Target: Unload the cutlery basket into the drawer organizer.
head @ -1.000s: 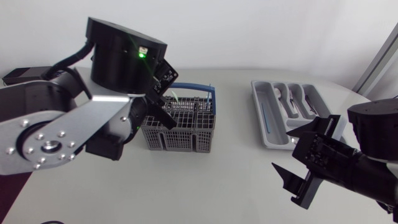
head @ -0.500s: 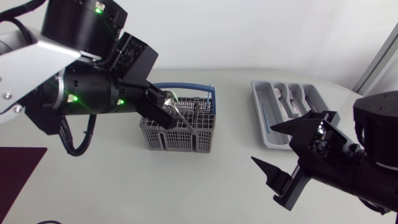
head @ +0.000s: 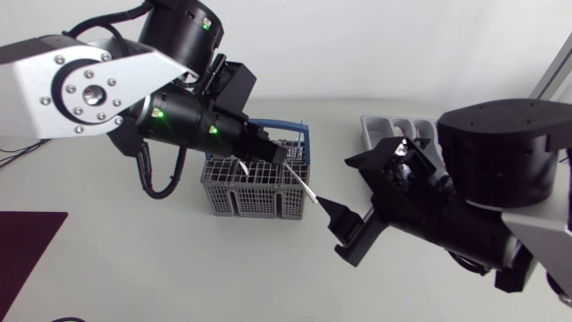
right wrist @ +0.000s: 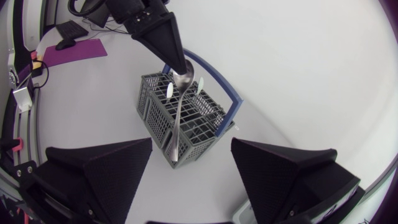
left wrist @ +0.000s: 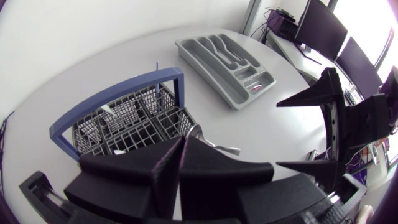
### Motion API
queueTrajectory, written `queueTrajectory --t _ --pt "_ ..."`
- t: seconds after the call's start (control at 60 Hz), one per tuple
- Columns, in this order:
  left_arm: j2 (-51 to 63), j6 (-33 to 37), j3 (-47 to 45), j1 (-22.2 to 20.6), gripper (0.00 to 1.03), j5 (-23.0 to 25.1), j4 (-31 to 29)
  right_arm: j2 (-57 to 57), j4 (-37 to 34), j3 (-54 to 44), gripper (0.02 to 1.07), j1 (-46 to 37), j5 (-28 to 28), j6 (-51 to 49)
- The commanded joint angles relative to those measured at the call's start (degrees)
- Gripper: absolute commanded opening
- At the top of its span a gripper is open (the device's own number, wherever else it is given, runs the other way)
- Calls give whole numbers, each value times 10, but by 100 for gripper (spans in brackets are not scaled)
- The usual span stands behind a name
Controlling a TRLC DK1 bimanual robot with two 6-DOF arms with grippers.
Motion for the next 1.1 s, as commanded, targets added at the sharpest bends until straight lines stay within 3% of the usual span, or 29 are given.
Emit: queueTrajectory --t 0.0,0.15,0.217,0.433,0.7,0.8,1.083 --pt "22 -24 39 5 22 15 1 32 18 23 92 10 6 12" --pt "57 -35 73 5 22 30 -12 83 51 47 78 10 9 -4" --pt "66 -39 85 7 22 37 -19 104 68 55 78 7 9 -9" --pt "70 -48 92 11 22 48 -22 152 130 55 52 4 40 -46" --pt "70 -49 95 19 22 75 -28 156 168 35 46 -10 40 -67" --pt "70 -49 93 23 22 84 -28 153 173 24 38 -13 37 -71" --pt "61 -50 87 22 22 89 -29 141 177 7 38 -17 36 -71"
